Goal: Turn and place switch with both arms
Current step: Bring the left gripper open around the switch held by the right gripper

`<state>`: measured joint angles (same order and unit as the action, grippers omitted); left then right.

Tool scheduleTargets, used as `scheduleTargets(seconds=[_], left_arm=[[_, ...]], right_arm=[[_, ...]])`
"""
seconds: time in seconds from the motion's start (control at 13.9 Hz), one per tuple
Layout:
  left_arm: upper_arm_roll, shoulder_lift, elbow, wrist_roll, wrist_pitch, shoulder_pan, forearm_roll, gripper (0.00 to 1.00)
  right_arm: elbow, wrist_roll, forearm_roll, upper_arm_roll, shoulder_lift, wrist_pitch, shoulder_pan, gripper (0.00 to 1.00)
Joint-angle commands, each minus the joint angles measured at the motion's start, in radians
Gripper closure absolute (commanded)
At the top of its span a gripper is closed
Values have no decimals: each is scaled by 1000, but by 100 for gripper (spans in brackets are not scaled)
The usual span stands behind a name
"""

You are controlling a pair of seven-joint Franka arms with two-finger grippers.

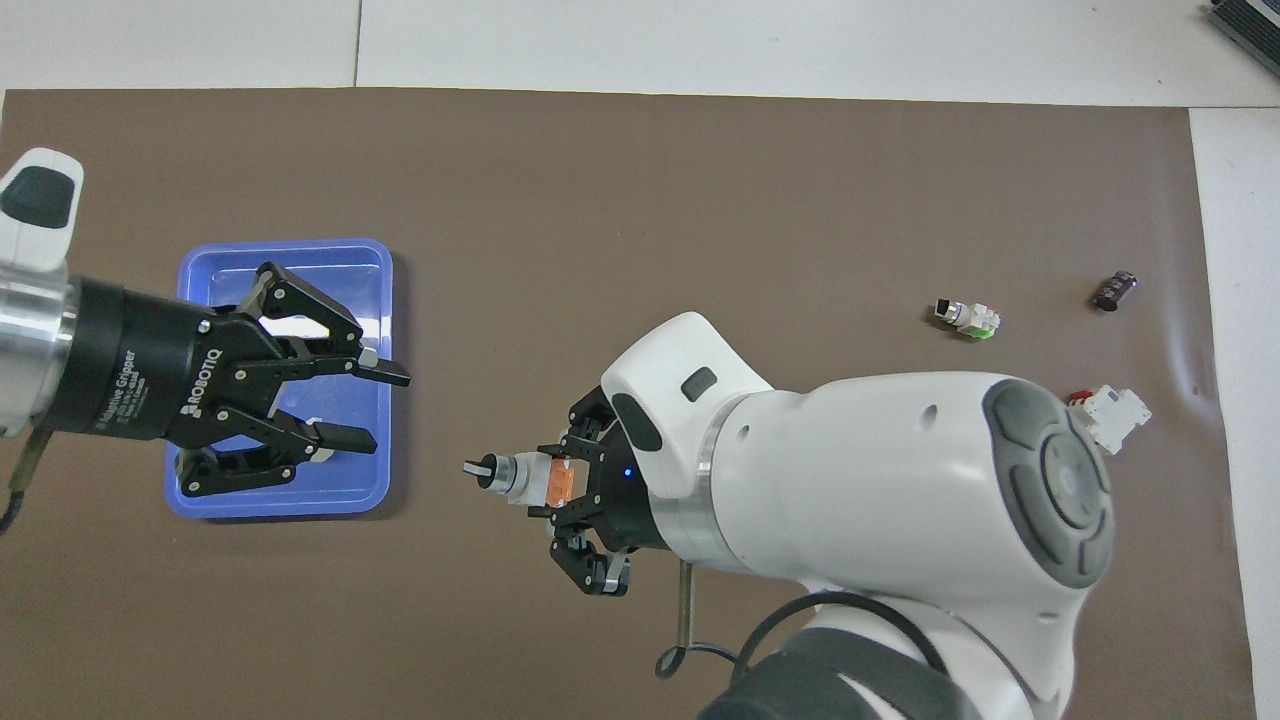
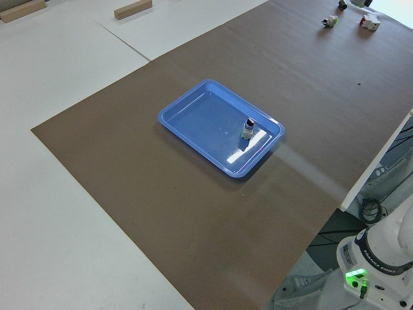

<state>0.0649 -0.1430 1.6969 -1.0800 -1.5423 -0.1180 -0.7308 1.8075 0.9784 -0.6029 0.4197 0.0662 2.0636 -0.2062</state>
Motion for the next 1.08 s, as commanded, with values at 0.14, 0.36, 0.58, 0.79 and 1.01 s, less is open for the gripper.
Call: scheduleTargets(seconds=[0.14, 0.36, 0.58, 0.79, 1.01], left_arm=[[3, -69, 116, -75, -62, -8, -50, 47], [19, -87, 161, -122, -143, -8, -73, 47], [35, -87, 162, -144, -144, -14, -94, 47], [50, -95, 167, -175, -131, -14, -94, 48], [50, -99, 170, -182, -122, -14, -94, 51]], right_arm=[[23, -12, -20, 4, 21, 42, 5, 100], [23, -17, -20, 4, 18, 66, -6, 100], [24, -49, -20, 4, 18, 101, -24, 100], [23, -52, -20, 4, 15, 107, -25, 100], [23, -52, -20, 4, 14, 119, -25, 100]])
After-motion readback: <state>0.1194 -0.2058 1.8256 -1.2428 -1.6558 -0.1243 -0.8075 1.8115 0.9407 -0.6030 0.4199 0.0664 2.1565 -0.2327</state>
